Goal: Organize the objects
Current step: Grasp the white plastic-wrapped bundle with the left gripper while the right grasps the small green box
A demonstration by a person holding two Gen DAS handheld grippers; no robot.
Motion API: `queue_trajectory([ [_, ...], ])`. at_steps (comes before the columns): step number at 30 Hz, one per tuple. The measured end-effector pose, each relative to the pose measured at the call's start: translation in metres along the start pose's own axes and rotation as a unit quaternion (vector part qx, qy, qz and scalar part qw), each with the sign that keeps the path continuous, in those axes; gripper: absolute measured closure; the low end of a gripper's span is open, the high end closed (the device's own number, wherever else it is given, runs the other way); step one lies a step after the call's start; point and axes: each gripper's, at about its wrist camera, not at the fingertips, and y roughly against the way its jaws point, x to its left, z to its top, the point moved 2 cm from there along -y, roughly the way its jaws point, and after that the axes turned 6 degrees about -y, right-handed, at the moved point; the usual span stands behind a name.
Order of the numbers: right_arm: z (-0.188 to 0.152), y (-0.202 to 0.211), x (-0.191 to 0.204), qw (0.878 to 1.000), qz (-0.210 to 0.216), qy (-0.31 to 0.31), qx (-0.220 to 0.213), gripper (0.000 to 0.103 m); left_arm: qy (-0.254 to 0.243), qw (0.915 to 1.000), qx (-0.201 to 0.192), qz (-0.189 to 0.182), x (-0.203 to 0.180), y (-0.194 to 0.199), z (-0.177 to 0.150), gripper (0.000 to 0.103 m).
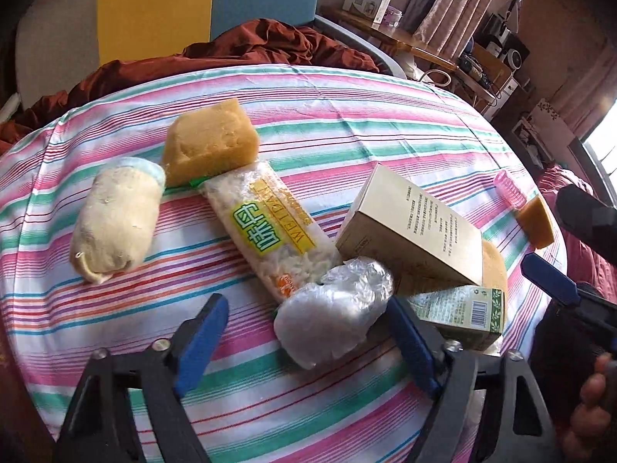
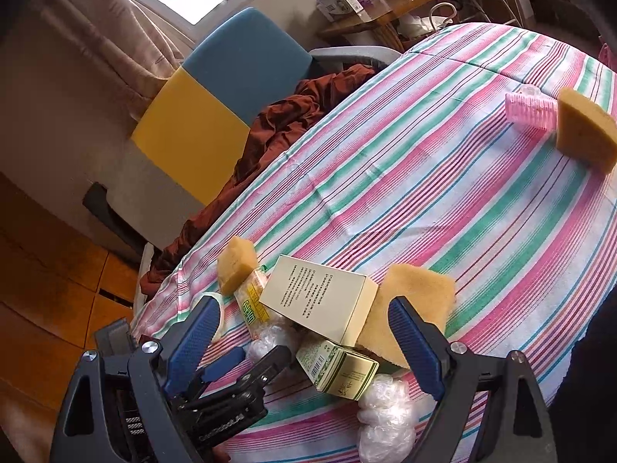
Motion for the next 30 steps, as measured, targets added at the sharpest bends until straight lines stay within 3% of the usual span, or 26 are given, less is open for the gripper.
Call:
queue_trajectory([
  [2, 0.000, -0.002, 0.001, 1.000, 0.005, 0.001, 0.008, 0.012, 0.001, 0.9999, 0.010, -0.014, 0.000, -0.006, -0.003, 0.056],
  [4, -0.001, -0.005, 0.003, 1.000, 0.017, 0.007, 0.020, 0.012, 0.002, 0.9999, 0.000, -0.010, 0.004, 0.000, -0.009, 0.064],
  [9, -0.006, -0.013, 0.009, 0.999, 0.016, 0.024, 0.042, 0.012, 0.010, 0.9999, -0.006, -0.010, 0.025, 0.020, -0.036, 0.065],
  [17, -0.013, -0.032, 0.011, 0.995, -0.038, 0.042, 0.080, 0.012, -0.002, 0.9994, -0.023, 0.023, 0.041, 0.050, -0.084, 0.063],
  [19, -0.019, -0.039, 0.018, 0.992, -0.016, 0.059, 0.111, 0.011, -0.003, 0.9993, -0.026, 0.028, 0.043, 0.051, -0.086, 0.063],
  [22, -0.034, -0.047, 0.033, 0.979, 0.055, 0.090, 0.174, 0.012, -0.009, 0.9991, -0.026, 0.032, 0.043, 0.050, -0.087, 0.063],
  [30, -0.033, -0.047, 0.029, 0.984, 0.017, 0.084, 0.158, 0.012, -0.010, 0.9991, -0.028, 0.030, 0.043, 0.047, -0.084, 0.063],
])
